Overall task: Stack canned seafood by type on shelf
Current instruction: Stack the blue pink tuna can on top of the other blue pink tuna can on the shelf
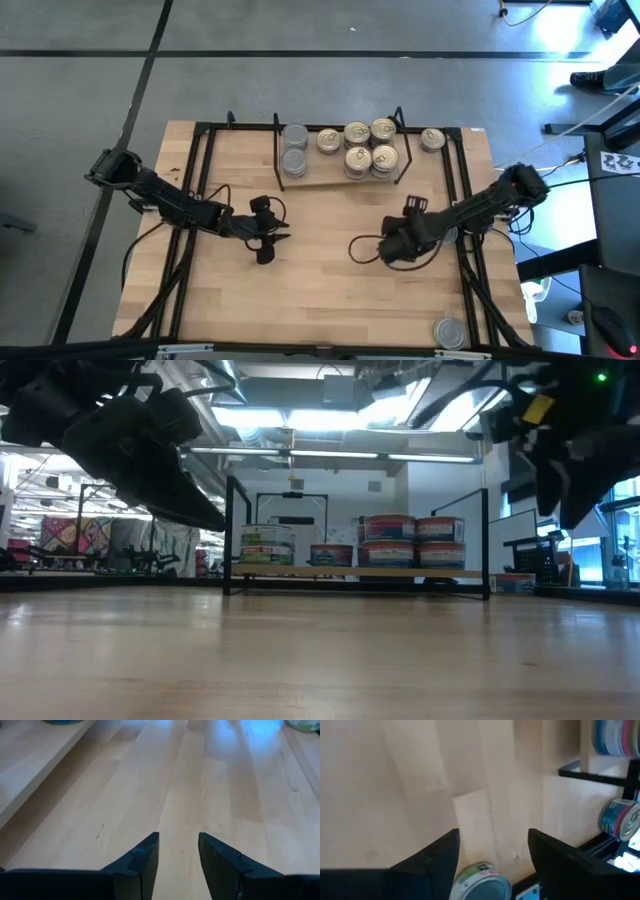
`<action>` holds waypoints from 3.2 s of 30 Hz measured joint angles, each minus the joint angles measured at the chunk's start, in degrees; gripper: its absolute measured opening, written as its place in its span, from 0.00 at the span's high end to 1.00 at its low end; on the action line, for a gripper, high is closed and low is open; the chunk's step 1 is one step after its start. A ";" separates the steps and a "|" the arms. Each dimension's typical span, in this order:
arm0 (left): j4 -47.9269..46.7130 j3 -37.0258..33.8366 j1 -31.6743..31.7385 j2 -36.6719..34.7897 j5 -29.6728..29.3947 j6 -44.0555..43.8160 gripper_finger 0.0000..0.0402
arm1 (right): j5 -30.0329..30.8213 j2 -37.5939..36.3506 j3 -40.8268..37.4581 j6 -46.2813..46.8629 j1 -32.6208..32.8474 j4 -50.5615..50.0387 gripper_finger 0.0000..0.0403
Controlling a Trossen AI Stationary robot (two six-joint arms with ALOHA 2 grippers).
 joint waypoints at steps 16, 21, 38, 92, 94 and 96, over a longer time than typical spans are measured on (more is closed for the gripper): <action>-0.28 0.00 0.34 0.00 0.01 0.20 0.66 | 12.84 -35.17 -15.05 10.50 -25.53 1.54 0.47; -0.28 0.00 0.34 0.00 0.01 0.20 0.66 | 12.18 -37.25 -15.08 3.31 -40.33 7.81 0.47; -0.72 0.04 0.34 0.00 0.01 0.44 0.66 | -0.31 -25.12 -14.62 -16.39 -74.83 32.20 0.52; -0.34 0.02 0.34 0.00 0.01 1.73 0.66 | 16.15 -1.42 -9.42 -55.52 -77.74 32.83 0.97; -0.34 0.02 0.34 0.00 0.01 1.73 0.66 | 15.31 -0.07 -9.42 -56.29 -77.78 32.95 0.97; -0.34 0.02 0.34 0.00 0.00 1.73 0.66 | 15.15 1.22 -9.42 -57.27 -77.76 33.37 0.97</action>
